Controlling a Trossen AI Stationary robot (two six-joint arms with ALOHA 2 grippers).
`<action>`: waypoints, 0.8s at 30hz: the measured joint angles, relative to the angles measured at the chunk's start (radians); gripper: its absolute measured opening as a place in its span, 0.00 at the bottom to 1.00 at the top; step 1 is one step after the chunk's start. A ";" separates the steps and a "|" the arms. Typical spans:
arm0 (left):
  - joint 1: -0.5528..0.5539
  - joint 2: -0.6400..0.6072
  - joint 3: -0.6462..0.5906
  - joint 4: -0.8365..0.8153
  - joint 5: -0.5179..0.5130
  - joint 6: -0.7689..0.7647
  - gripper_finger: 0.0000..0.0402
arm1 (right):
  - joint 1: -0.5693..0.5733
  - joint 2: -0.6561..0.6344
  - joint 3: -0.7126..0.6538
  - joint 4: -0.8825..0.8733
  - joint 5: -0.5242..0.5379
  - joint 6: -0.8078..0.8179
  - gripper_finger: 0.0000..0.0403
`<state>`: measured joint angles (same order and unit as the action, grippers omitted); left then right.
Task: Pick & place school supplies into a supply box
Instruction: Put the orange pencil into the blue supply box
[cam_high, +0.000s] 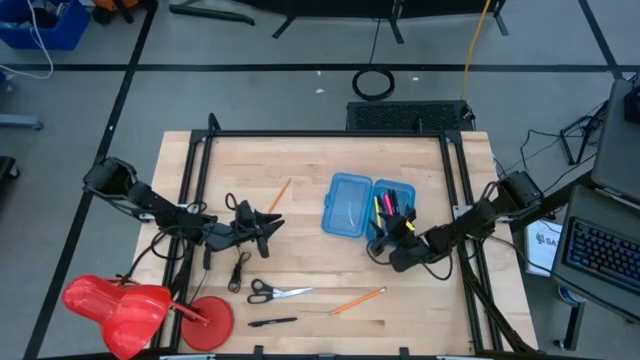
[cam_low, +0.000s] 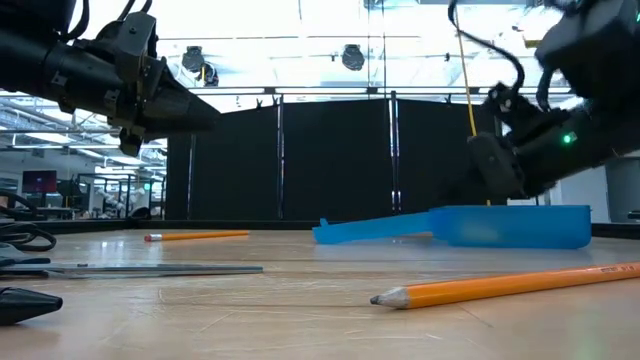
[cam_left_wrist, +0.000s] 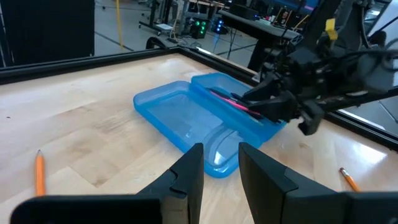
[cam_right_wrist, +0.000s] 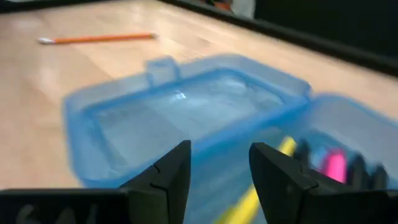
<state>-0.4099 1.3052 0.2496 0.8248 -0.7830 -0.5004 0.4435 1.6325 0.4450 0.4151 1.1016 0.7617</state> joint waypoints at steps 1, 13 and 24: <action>0.000 0.000 0.000 -0.001 0.000 0.000 0.26 | 0.005 0.000 0.000 0.043 0.000 -0.054 0.37; 0.000 0.000 0.000 -0.007 0.026 -0.002 0.26 | 0.095 0.000 0.000 0.392 -0.271 -0.547 0.37; 0.000 0.000 0.000 -0.009 0.063 -0.019 0.26 | 0.125 0.000 0.000 0.518 -0.847 -0.485 0.38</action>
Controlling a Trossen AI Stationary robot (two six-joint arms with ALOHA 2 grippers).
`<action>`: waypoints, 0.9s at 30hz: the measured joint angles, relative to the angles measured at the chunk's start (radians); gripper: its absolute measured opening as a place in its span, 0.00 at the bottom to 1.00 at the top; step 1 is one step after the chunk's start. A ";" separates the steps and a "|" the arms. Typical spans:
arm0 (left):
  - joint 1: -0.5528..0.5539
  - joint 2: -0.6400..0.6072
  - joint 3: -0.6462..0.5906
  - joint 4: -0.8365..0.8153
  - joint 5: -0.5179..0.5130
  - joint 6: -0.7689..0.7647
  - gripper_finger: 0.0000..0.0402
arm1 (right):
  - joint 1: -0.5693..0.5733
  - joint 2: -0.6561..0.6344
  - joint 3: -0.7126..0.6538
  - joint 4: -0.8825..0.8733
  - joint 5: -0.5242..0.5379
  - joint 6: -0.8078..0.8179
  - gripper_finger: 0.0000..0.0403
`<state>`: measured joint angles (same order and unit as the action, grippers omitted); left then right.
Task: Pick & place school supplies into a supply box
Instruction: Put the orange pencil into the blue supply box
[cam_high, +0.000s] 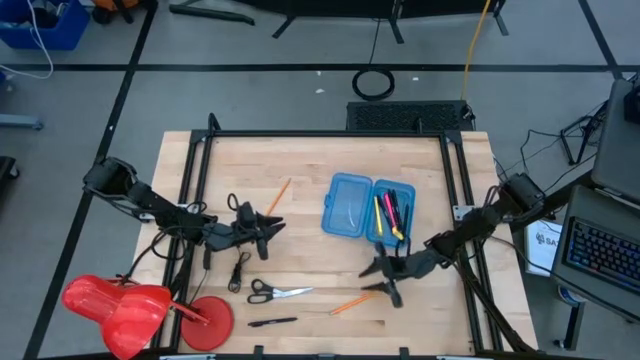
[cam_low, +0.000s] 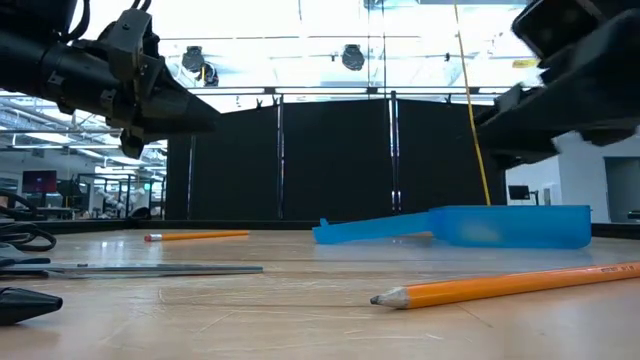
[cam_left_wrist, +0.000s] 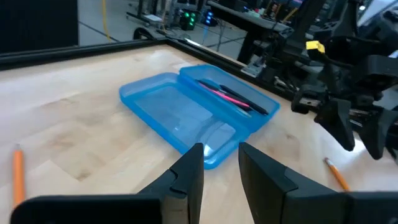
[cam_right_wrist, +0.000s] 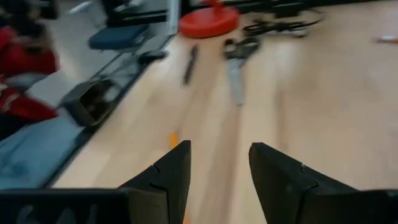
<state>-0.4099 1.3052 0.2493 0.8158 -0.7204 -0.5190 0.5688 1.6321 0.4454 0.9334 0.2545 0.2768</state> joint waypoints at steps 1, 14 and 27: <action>0.000 0.000 0.000 -0.001 0.014 0.000 0.26 | 0.012 0.000 0.000 -0.003 -0.005 0.000 0.38; -0.007 0.000 0.000 -0.005 0.048 -0.010 0.26 | 0.135 0.049 0.000 -0.120 0.058 0.044 0.38; -0.007 0.003 0.000 -0.037 0.050 -0.045 0.26 | 0.139 0.201 0.000 -0.033 0.069 0.048 0.39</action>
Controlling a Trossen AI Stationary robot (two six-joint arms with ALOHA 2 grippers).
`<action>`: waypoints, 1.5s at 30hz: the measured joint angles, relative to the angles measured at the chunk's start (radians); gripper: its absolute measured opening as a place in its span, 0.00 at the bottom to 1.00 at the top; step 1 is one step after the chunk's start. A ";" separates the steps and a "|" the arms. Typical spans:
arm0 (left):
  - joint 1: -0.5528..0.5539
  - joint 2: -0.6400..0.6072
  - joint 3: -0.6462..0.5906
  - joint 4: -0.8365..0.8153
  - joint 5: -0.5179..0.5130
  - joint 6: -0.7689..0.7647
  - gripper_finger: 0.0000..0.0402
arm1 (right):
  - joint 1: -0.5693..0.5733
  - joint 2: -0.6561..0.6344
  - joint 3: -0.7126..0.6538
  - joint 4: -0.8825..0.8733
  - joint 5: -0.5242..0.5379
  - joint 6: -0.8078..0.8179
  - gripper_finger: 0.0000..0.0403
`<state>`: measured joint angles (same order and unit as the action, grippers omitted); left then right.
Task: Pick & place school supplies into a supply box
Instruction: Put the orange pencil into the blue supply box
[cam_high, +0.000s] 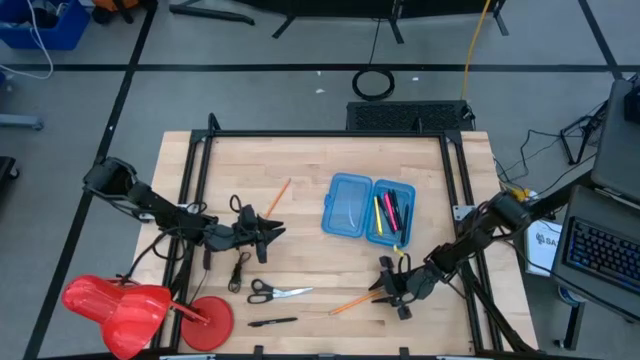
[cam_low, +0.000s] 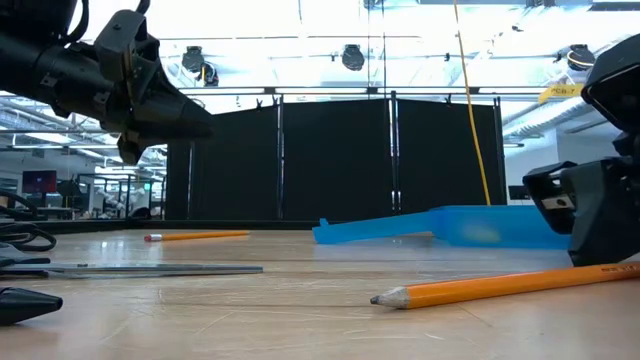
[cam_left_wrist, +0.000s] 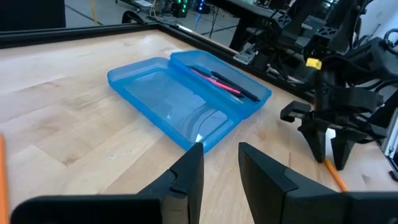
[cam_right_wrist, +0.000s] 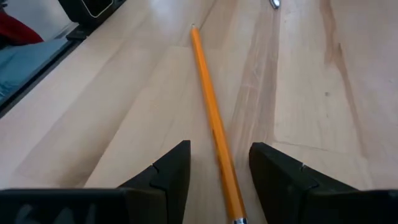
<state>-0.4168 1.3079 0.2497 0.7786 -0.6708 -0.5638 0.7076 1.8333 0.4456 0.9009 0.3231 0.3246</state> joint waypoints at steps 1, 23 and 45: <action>0.000 0.001 0.000 -0.002 0.000 0.000 0.26 | 0.000 0.006 0.001 0.002 0.008 0.000 0.39; -0.052 0.001 0.000 -0.009 -0.002 -0.022 0.26 | -0.047 0.228 0.000 0.240 -0.033 -0.117 0.31; -0.067 0.001 0.000 -0.013 -0.011 -0.022 0.26 | -0.092 0.223 0.000 0.280 -0.139 -0.115 0.02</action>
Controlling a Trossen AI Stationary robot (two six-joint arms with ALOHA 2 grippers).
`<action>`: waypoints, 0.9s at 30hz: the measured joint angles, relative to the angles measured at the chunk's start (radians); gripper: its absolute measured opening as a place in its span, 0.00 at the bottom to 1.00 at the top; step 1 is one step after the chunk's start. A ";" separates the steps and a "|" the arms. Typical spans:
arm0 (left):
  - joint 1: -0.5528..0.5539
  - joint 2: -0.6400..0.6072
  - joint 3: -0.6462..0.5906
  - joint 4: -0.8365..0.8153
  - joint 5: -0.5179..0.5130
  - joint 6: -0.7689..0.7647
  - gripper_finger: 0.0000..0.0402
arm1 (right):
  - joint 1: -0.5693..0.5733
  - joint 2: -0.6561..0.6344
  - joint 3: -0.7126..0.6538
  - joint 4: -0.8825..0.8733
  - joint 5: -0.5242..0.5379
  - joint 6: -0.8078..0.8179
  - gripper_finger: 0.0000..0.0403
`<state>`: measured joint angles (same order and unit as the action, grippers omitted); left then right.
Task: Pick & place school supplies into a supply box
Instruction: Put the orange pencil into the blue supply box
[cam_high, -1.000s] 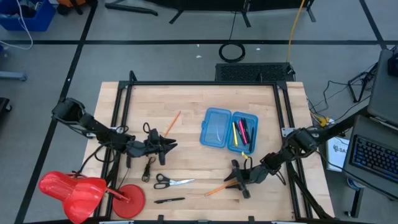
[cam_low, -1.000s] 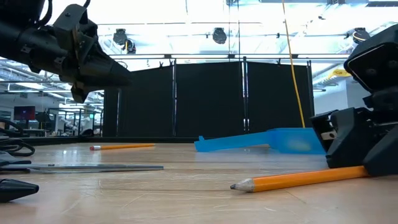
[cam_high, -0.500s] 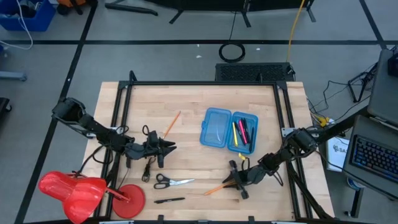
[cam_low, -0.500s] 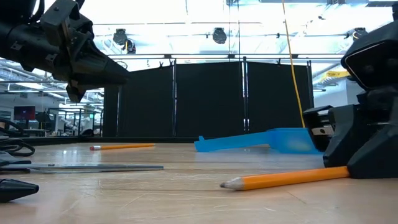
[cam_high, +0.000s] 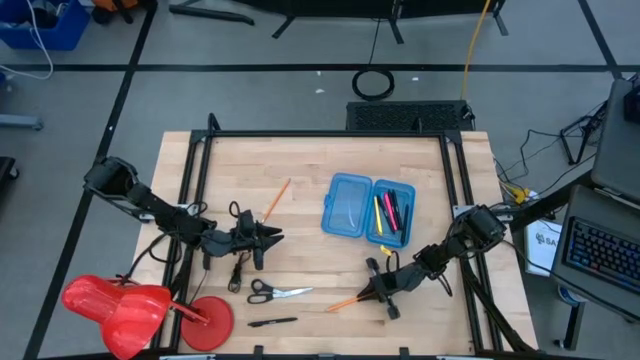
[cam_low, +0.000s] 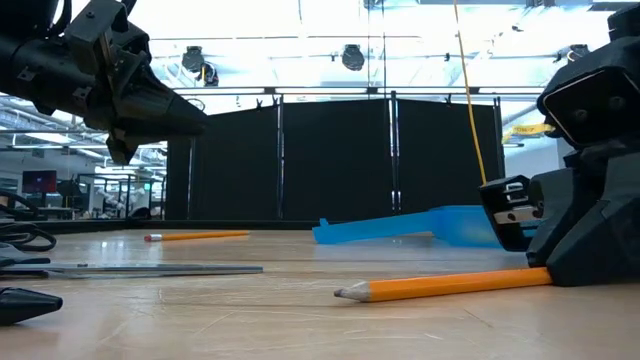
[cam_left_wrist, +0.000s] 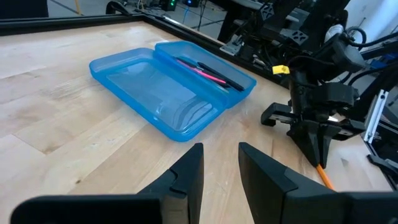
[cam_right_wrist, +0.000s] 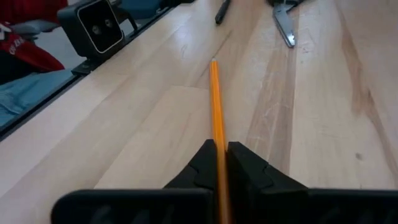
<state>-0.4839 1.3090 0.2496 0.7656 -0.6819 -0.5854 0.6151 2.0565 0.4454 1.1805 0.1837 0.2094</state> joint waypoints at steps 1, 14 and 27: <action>0.000 0.000 0.000 0.000 0.000 0.001 0.26 | 0.000 -0.006 0.000 -0.006 0.001 -0.006 0.02; 0.000 0.000 0.000 -0.007 0.000 0.003 0.26 | 0.000 -0.051 0.000 -0.029 0.048 -0.020 0.02; 0.000 0.000 0.000 -0.007 0.000 0.004 0.26 | -0.001 -0.051 -0.002 0.067 0.081 -0.062 0.02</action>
<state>-0.4839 1.3090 0.2497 0.7589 -0.6819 -0.5812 0.6144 2.0060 0.4431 1.2471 0.2650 0.1478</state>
